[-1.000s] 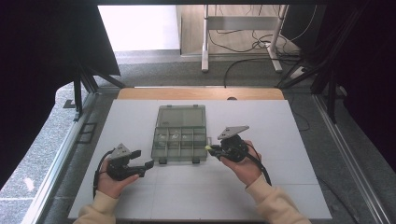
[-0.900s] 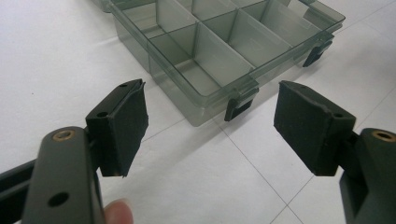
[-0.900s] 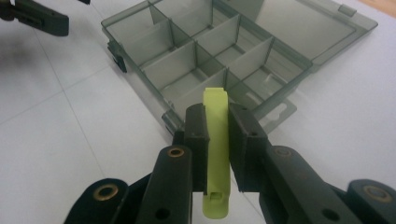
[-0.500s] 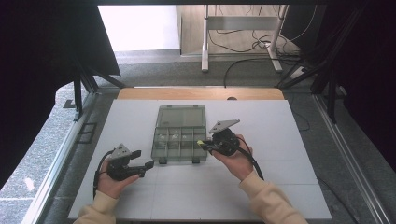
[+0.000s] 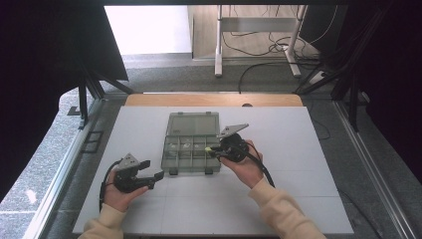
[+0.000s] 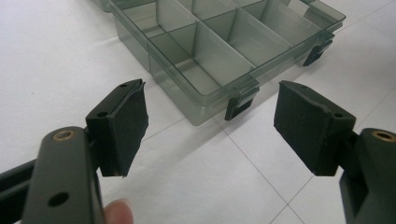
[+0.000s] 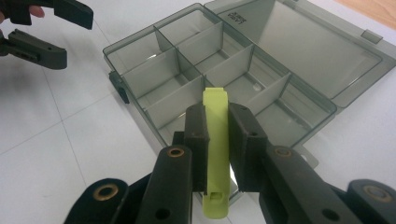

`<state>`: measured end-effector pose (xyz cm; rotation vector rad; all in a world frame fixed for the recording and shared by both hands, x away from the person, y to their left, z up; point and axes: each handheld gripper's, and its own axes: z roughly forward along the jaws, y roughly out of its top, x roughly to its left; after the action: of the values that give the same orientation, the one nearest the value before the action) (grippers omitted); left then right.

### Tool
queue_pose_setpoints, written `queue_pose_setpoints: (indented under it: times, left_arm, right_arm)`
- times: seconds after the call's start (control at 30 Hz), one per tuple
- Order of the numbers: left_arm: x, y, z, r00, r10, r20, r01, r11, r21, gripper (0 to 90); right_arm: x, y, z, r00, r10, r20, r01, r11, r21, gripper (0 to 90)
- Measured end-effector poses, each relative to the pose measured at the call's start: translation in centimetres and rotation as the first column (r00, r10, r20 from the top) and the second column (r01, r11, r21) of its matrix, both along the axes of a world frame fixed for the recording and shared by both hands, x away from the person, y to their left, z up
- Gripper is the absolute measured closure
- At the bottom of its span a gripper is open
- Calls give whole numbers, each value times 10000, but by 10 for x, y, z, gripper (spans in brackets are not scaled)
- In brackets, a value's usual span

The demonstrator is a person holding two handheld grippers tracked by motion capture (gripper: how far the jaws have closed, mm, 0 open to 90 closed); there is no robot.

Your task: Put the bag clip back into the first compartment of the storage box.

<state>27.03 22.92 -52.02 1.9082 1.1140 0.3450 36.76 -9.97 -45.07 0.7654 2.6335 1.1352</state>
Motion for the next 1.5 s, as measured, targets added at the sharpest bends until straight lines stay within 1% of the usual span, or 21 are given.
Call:
queue_pose_setpoints:
  times: [0.07, 0.37, 0.63, 0.8, 0.97, 1.33, 1.5]
  left_arm:
    - [0, 0, 0, 10000, -8, -2, 8, 10000, 27, 265]
    - [0, 0, 0, 10000, 2, -20, -2, 10000, 16, 266]
    - [0, 0, 0, 10000, -14, 12, 14, 10000, -9, 266]
    - [0, 0, 0, 10000, -13, 10, 14, 10000, -27, 266]
    - [0, 1, 1, 10000, -5, 19, 5, 10000, -31, 266]
    - [0, 1, 0, 10000, -26, 2, 26, 10000, -28, 266]
    - [0, 0, 0, 10000, -49, 5, 49, 10000, -16, 266]
  right_arm:
    - [1, 2, 1, 10000, 23, 79, -23, 10000, -46, 780]
    - [11, 8, 5, 9999, 9, 153, -10, 10000, 57, 780]
    - [18, 19, 7, 10000, 41, 58, -41, 10000, -75, 780]
    - [22, 28, 9, 9999, 129, 85, -129, 9999, -18, 780]
    - [27, 36, 9, 9999, 119, 3, -119, 9999, 62, 780]
    - [38, 47, 7, 9999, 75, -68, -75, 10000, -22, 780]
    - [43, 56, 7, 9999, 31, -121, -31, 10000, -9, 780]
